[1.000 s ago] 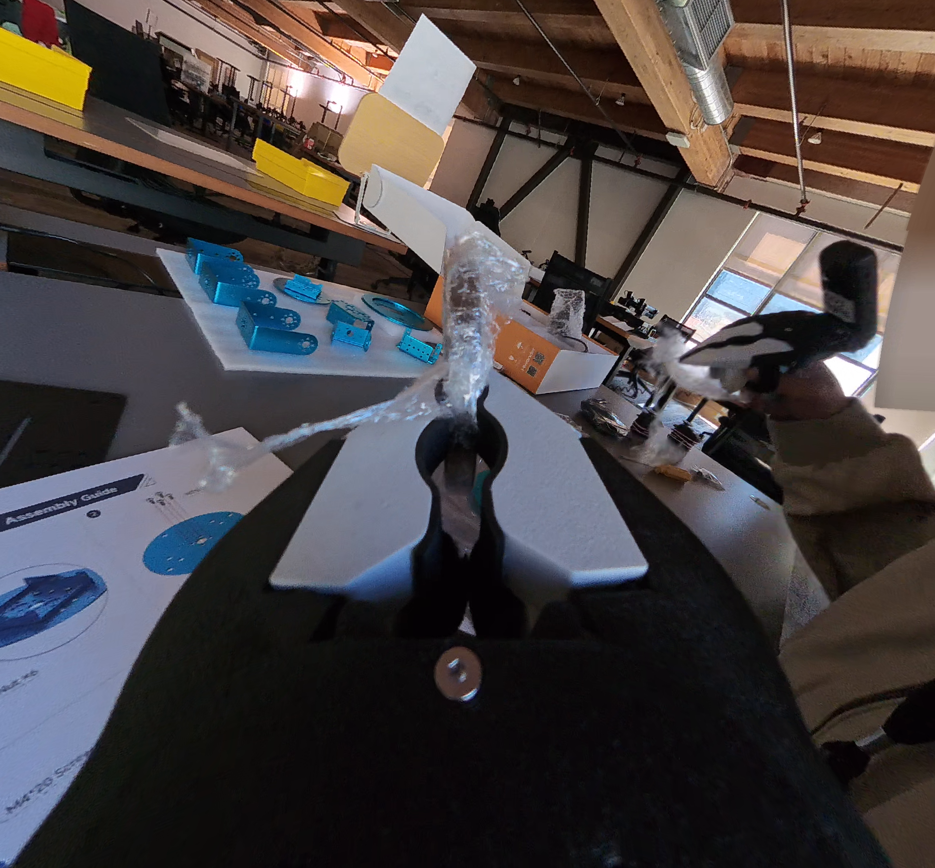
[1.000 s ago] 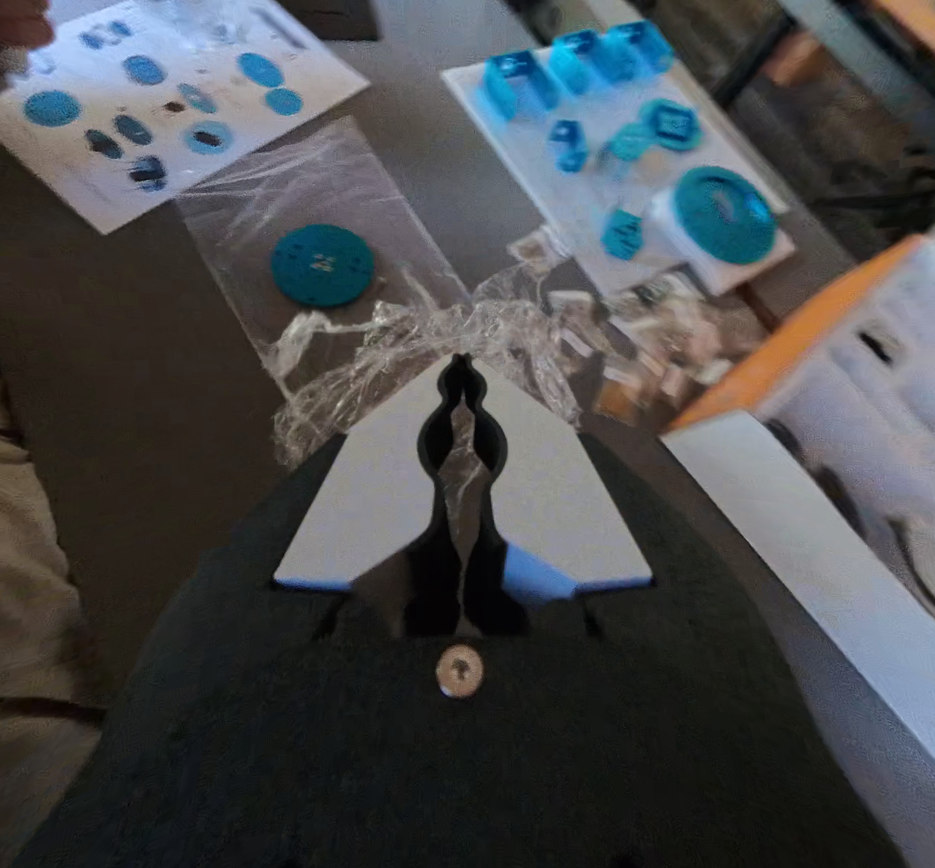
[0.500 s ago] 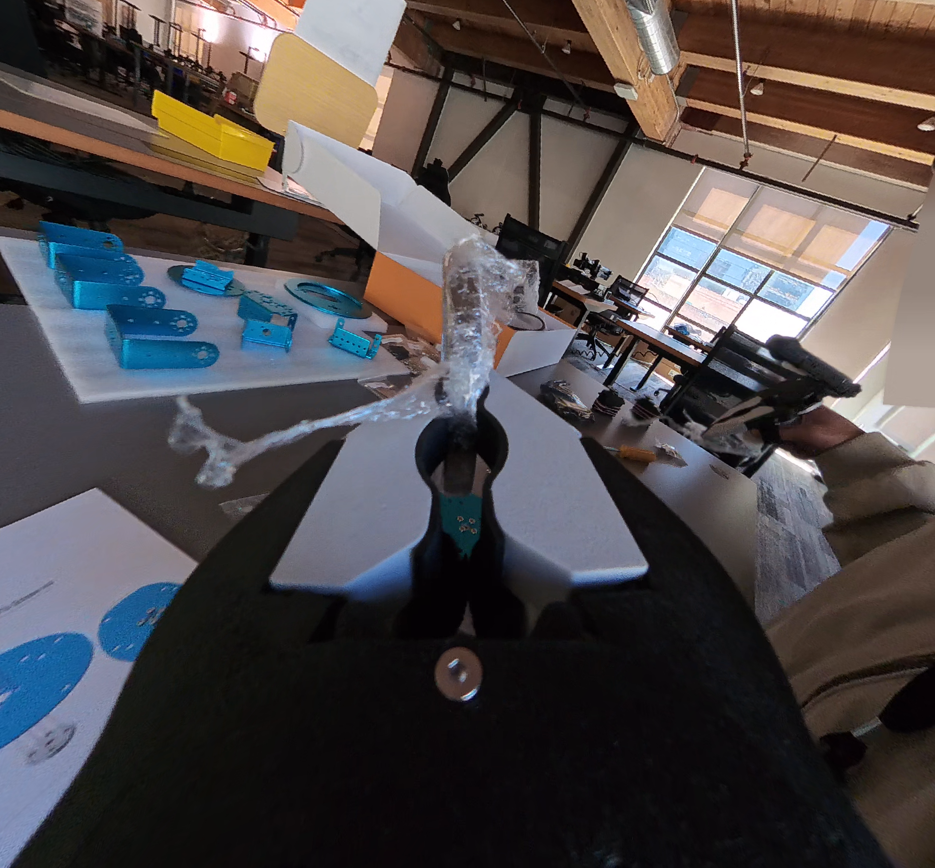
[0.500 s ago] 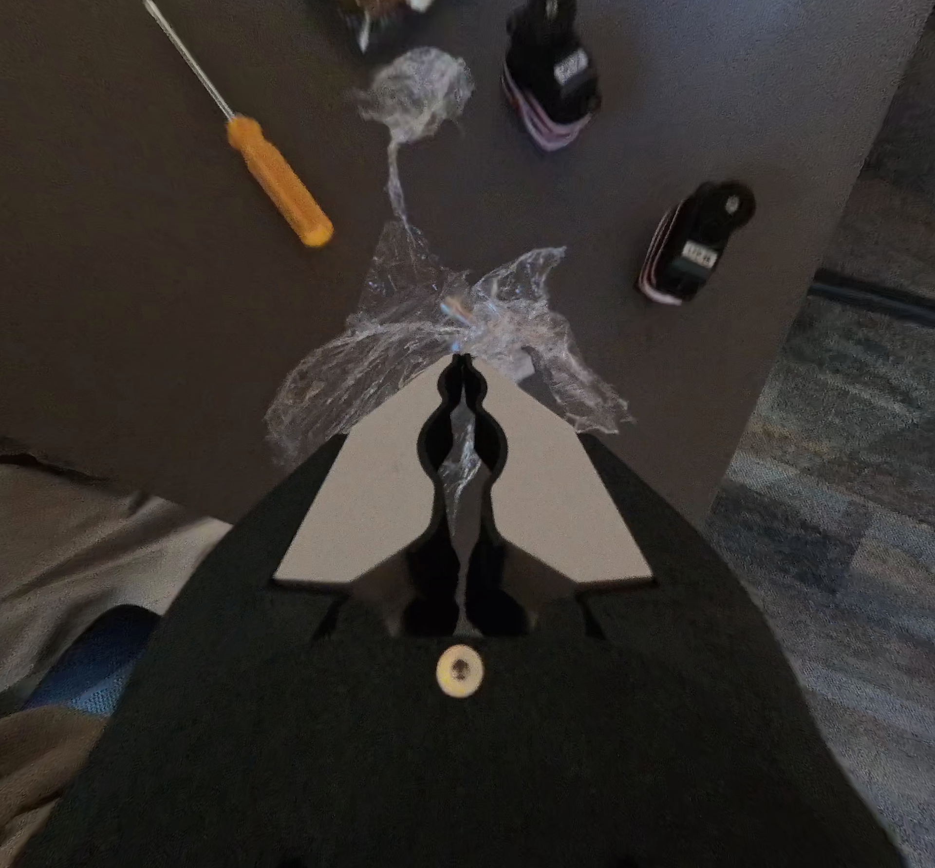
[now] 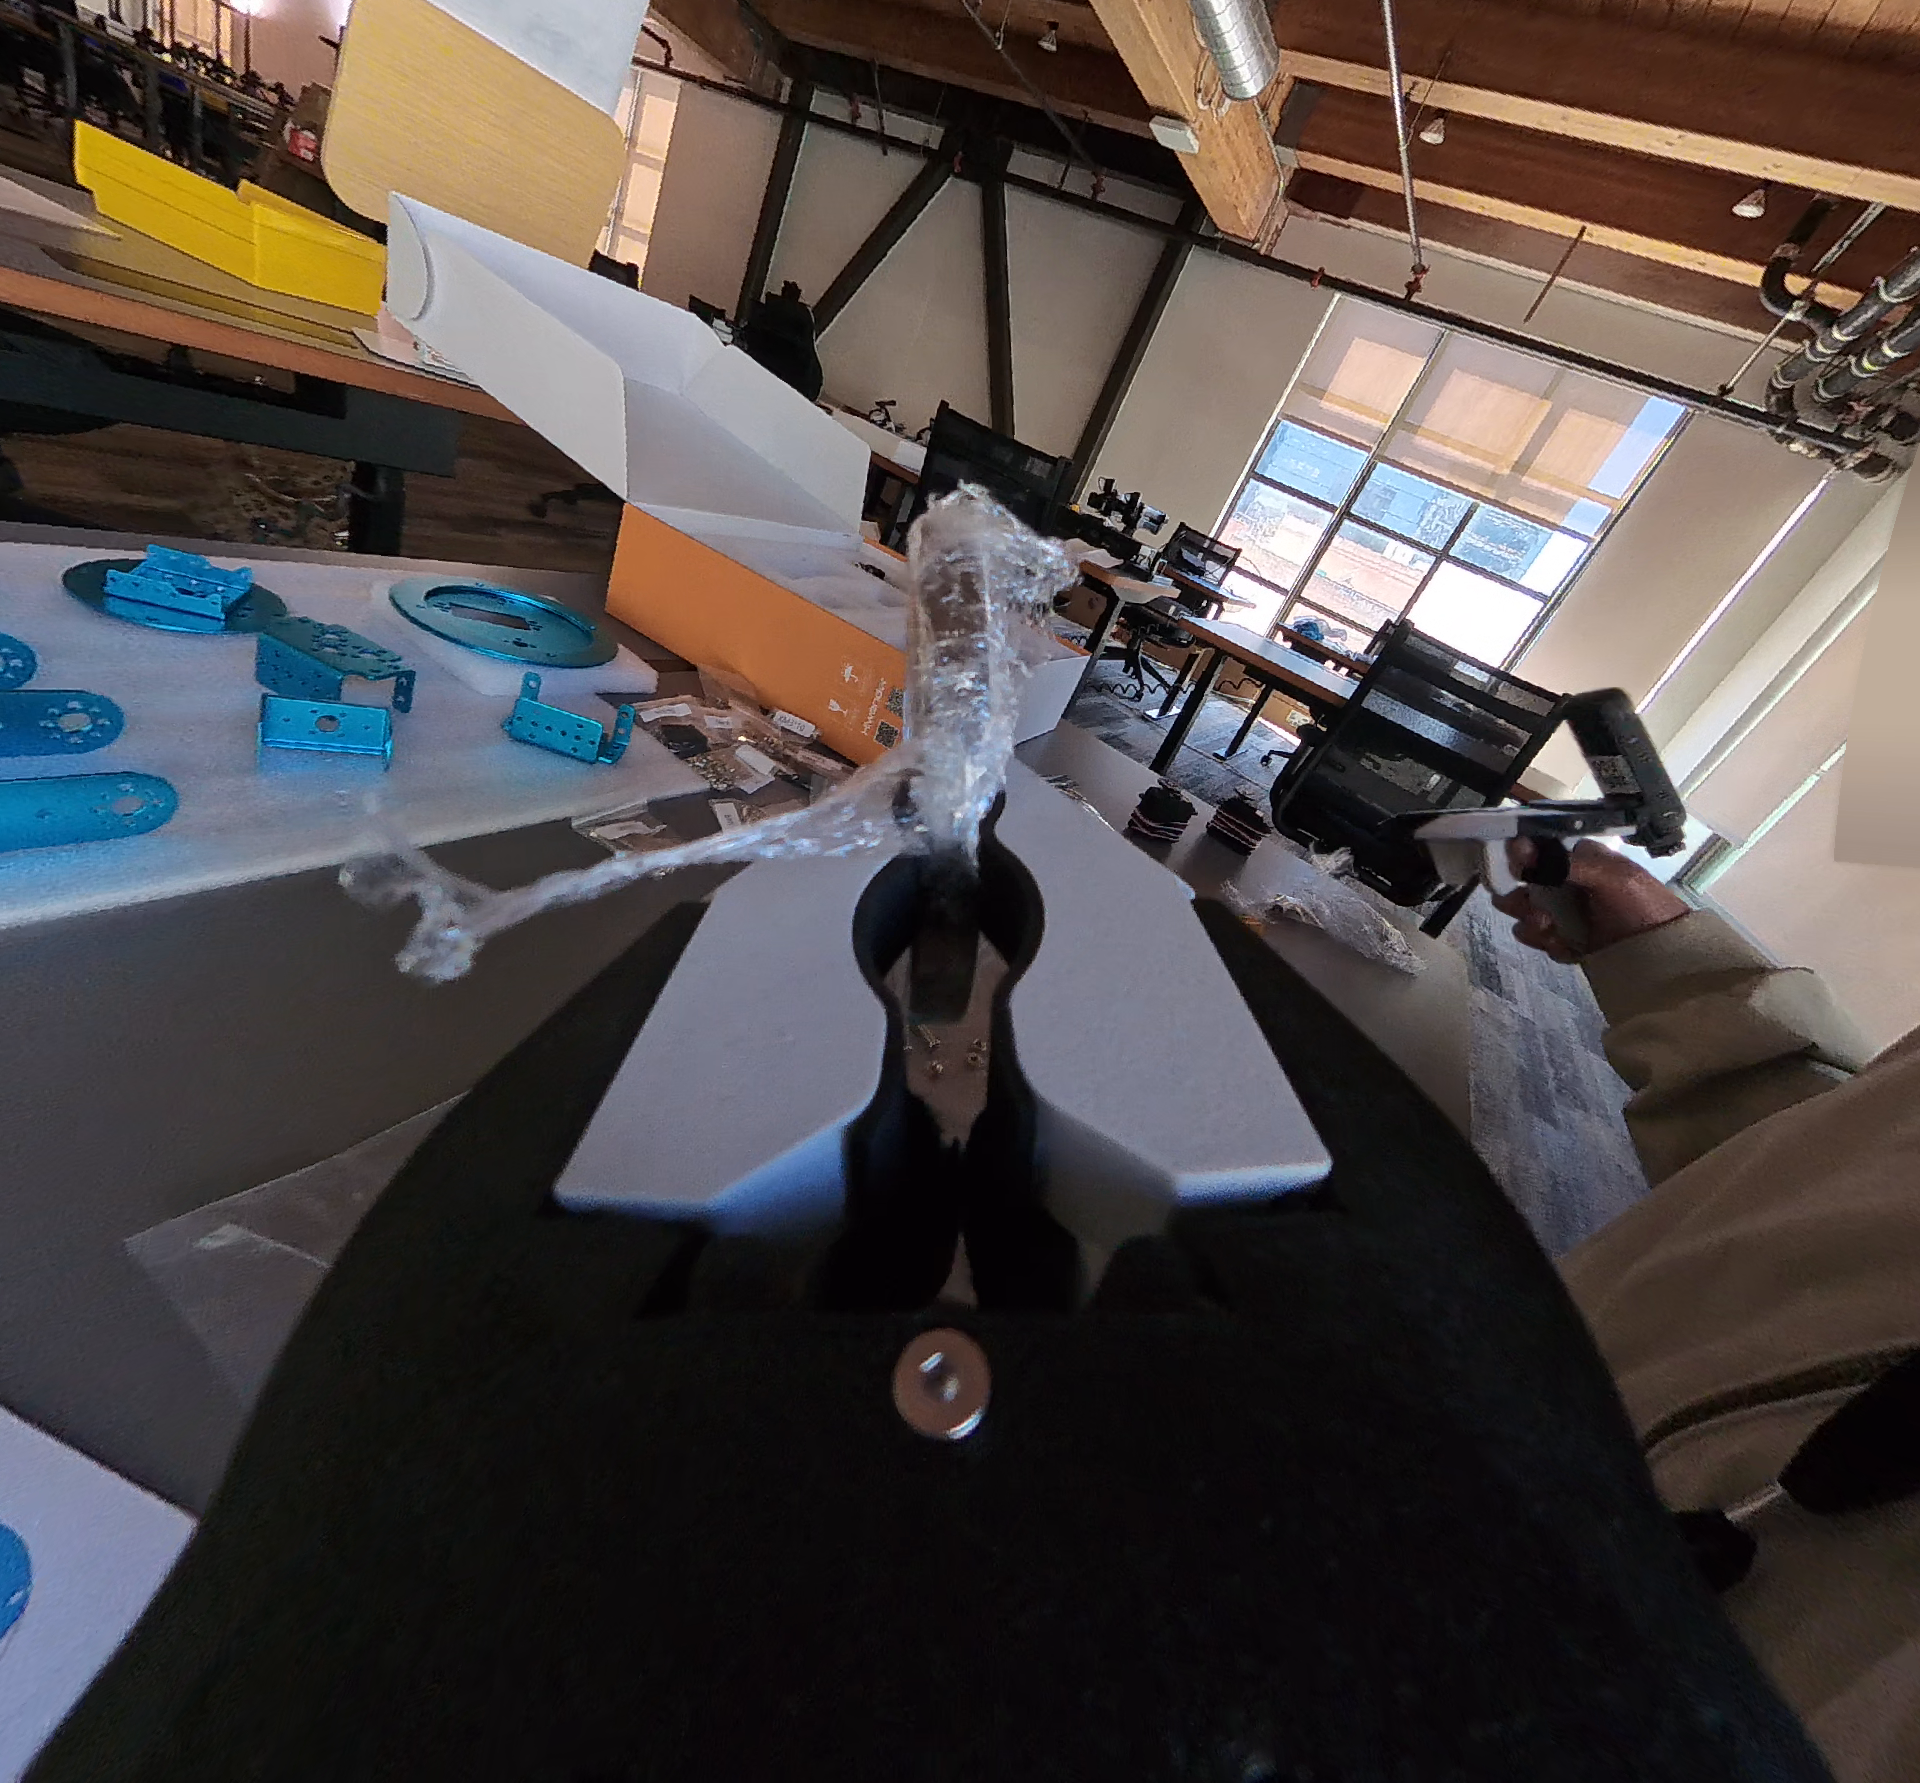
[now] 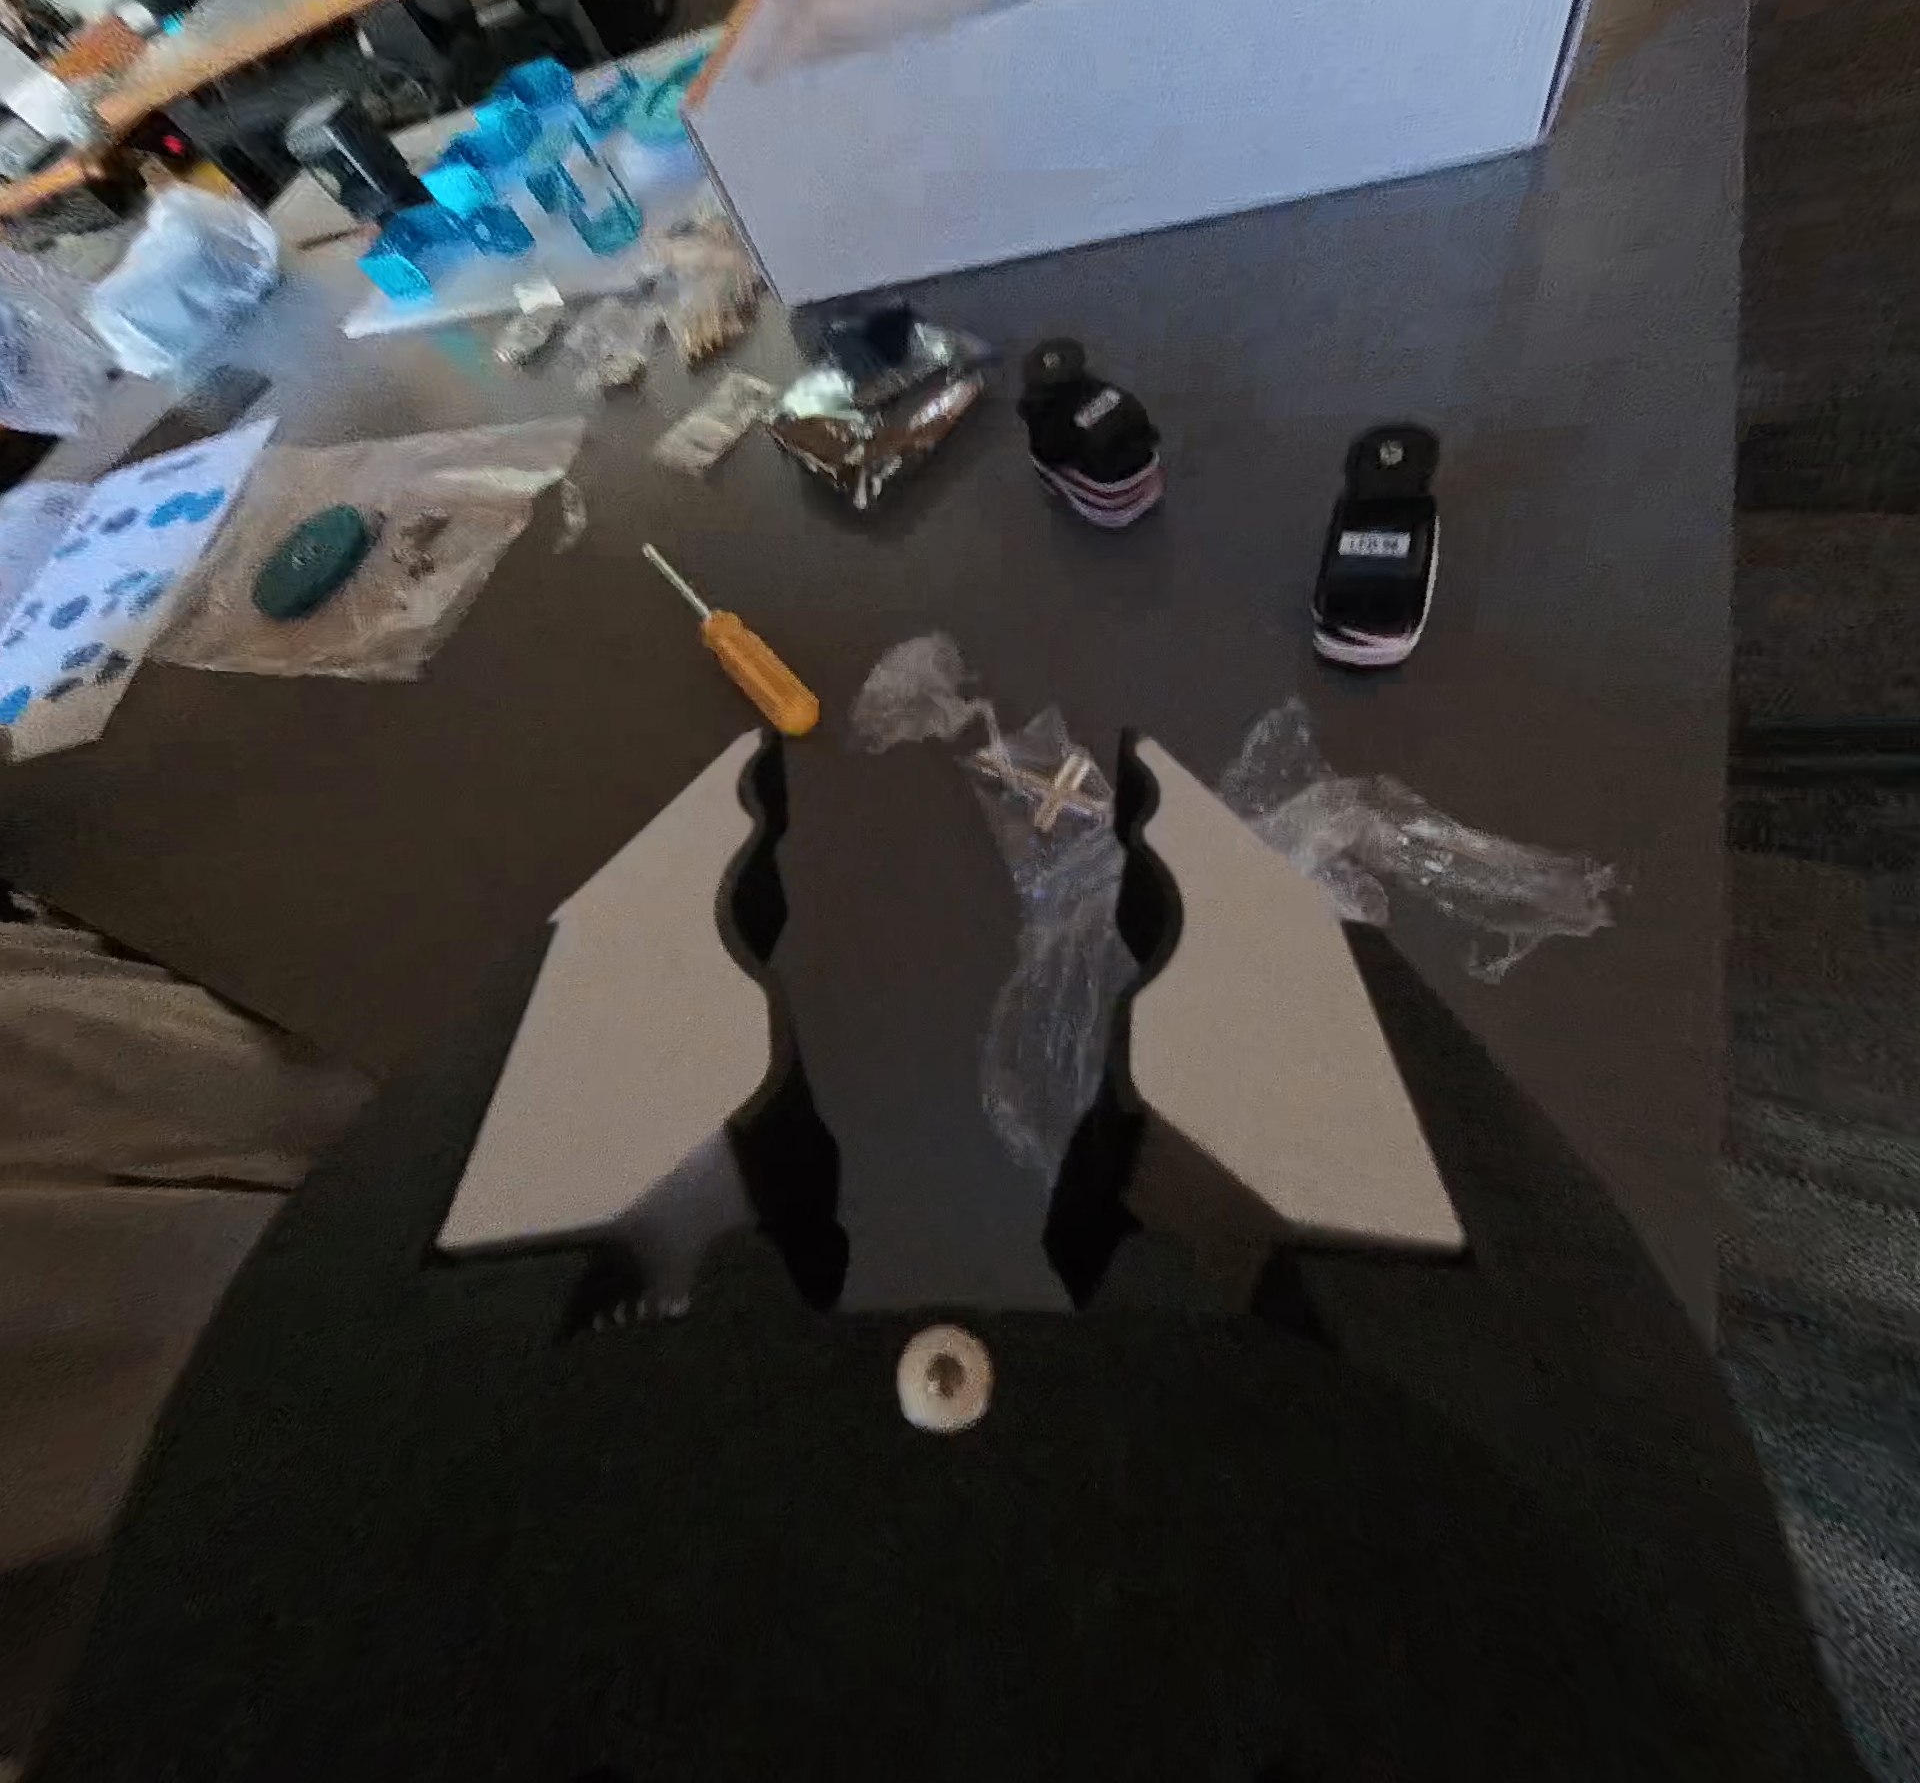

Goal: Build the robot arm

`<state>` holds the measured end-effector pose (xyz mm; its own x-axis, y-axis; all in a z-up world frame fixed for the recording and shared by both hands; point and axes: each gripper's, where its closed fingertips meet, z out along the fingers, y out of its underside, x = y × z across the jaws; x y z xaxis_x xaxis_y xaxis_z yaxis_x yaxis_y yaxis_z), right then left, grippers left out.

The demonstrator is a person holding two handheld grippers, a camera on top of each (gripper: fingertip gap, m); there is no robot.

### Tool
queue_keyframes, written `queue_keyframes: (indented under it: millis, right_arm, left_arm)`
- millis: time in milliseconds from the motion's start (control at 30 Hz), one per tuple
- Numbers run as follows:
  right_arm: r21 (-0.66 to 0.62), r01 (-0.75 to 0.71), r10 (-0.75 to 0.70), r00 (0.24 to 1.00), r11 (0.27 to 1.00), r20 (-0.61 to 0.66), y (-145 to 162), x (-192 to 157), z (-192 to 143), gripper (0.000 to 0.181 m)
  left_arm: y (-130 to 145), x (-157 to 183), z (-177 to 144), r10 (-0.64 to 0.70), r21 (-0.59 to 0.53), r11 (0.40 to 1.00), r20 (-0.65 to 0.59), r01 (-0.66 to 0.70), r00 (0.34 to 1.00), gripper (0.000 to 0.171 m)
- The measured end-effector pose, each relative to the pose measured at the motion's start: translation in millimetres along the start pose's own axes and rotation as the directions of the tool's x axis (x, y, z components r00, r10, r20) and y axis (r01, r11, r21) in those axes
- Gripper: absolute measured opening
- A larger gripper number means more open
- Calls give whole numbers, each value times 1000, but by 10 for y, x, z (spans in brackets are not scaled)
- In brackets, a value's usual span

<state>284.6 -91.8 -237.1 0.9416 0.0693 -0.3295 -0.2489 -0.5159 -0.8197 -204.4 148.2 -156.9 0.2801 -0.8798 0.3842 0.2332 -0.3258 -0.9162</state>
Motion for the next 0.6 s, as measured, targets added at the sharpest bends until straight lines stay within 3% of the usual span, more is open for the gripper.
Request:
queue_keyframes:
  millis: [100, 167, 233, 300, 467, 600]
  right_arm:
    - [-22, 35, -35, 999, 999, -25, -131, -76, 47, 59]
    - [-22, 70, -68, 995, 997, 76, -261, -373, 186, 51]
    - [6, 166, -161, 945, 986, 286, -357, -910, 413, 38]
    - [151, 163, -220, 784, 975, 581, -499, -1597, 472, 24]
    - [170, 80, -178, 679, 982, 712, -643, -1861, 869, 9]
    - [188, 139, -233, 645, 972, 728, -606, -2043, 1105, 0]
  left_arm:
    - [-27, -9, -51, 5, 2, 1000, 17, -5, 1000, 2]
    - [-50, -27, -98, 4, 7, 1000, 24, -4, 1000, 2]
    - [-72, -60, -147, -3, 14, 1000, 38, 2, 999, 2]
    - [-90, -88, -200, -9, 20, 1000, 54, 8, 999, 3]
    - [-113, -123, -371, 8, 25, 1000, 93, -11, 996, 3]
    - [-131, -222, -534, 13, 27, 999, 146, -17, 989, 3]
